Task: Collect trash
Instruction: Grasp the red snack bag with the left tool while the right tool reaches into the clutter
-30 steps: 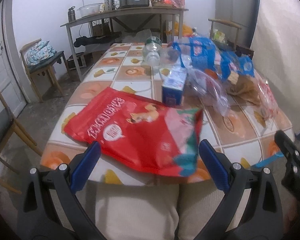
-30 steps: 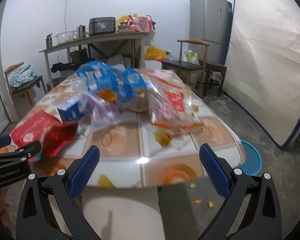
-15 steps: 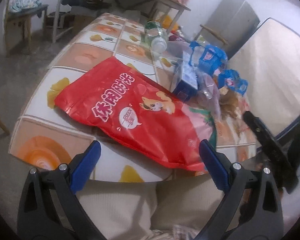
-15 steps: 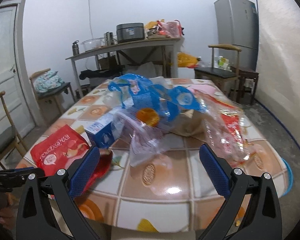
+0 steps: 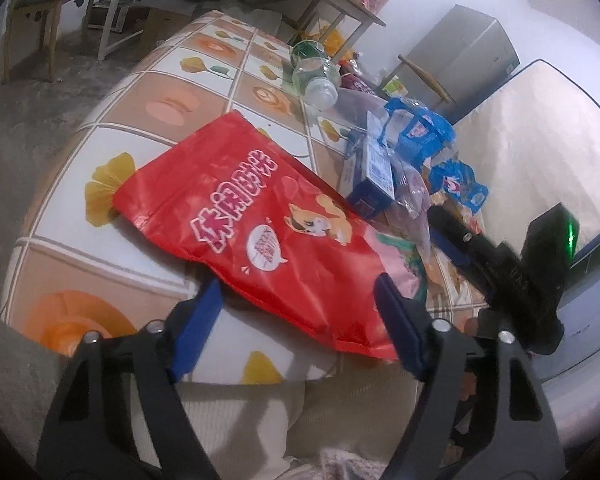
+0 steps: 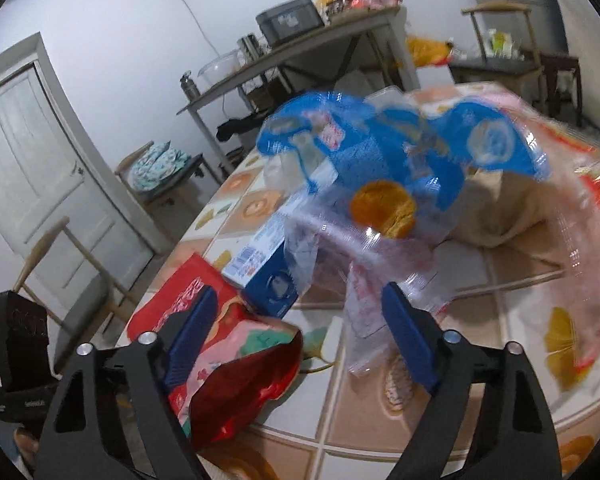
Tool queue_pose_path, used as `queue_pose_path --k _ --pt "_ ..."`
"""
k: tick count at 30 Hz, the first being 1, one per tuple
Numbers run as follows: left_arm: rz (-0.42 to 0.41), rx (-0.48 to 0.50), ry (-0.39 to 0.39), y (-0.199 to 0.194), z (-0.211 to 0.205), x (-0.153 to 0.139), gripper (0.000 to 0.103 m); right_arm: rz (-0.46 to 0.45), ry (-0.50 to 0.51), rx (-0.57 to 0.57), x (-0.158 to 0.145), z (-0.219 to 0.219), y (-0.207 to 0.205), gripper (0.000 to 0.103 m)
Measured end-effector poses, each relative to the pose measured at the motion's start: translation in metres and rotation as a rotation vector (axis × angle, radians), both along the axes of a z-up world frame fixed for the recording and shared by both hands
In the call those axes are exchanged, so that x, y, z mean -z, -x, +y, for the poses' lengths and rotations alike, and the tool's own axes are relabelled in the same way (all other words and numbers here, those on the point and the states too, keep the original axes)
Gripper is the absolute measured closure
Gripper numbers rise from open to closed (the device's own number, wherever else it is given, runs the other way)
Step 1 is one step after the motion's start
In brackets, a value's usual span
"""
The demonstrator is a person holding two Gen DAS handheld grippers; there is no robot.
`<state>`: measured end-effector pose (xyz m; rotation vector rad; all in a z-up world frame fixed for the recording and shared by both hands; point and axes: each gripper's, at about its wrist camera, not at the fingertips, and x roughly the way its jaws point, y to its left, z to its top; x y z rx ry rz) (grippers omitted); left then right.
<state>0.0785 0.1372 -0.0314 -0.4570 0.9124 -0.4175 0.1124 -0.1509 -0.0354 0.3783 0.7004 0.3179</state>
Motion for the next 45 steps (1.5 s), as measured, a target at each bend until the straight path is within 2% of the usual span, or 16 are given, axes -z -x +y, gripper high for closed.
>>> queue_pose_path --k 1,5,8,15,21,24,27,29,30,32,33,36,39,40,43,45 --pt "0.001 -0.001 0.006 -0.001 0.001 0.000 0.036 0.022 -0.006 -0.015 0.004 0.002 -0.002 0.033" --pt "0.016 -0.007 0.036 -0.009 0.009 0.002 0.044 0.062 -0.014 -0.064 0.011 0.009 0.000 0.056" --pt "0.022 -0.016 0.052 -0.014 0.015 0.003 0.045 0.085 -0.023 -0.113 0.014 0.015 0.008 0.064" --pt "0.003 -0.037 0.030 -0.024 0.019 0.001 0.046 0.124 -0.026 -0.240 0.025 0.034 0.031 0.069" --pt "0.027 -0.040 -0.020 -0.028 0.022 -0.001 0.046 0.144 -0.087 -0.312 0.029 0.044 0.040 0.073" --pt "0.032 -0.043 -0.063 -0.027 0.020 -0.001 0.045 0.137 -0.082 -0.319 0.028 0.043 0.043 0.073" --pt "0.003 -0.029 -0.186 -0.026 0.005 -0.003 0.047 0.128 -0.067 -0.320 0.026 0.051 0.033 0.073" --pt "-0.021 -0.020 -0.285 -0.025 -0.006 -0.003 0.059 0.117 -0.056 -0.315 0.024 0.052 0.036 0.073" --pt "-0.035 -0.015 -0.336 -0.025 -0.012 -0.003 0.061 0.111 -0.049 -0.313 0.024 0.051 0.037 0.072" --pt "-0.060 -0.007 -0.409 -0.026 -0.019 -0.002 0.074 0.093 -0.022 -0.302 0.021 0.046 0.042 0.072" --pt "-0.070 -0.009 -0.432 -0.026 -0.019 -0.002 0.077 0.080 -0.009 -0.293 0.019 0.043 0.046 0.072" --pt "-0.087 -0.008 -0.453 -0.027 -0.018 -0.001 0.086 0.013 0.022 -0.247 0.006 0.025 0.056 0.062" --pt "-0.095 -0.008 -0.445 -0.029 -0.013 -0.001 0.093 -0.056 0.064 -0.178 -0.011 -0.002 0.067 0.057" --pt "-0.096 -0.012 -0.451 -0.029 -0.012 0.000 0.101 -0.077 0.089 -0.153 -0.016 -0.009 0.071 0.056" --pt "-0.096 -0.017 -0.417 -0.030 -0.002 0.001 0.103 -0.144 0.172 -0.054 -0.036 -0.032 0.082 0.045" --pt "-0.093 -0.023 -0.383 -0.029 0.004 0.000 0.103 -0.184 0.239 0.063 -0.051 -0.054 0.088 0.032"
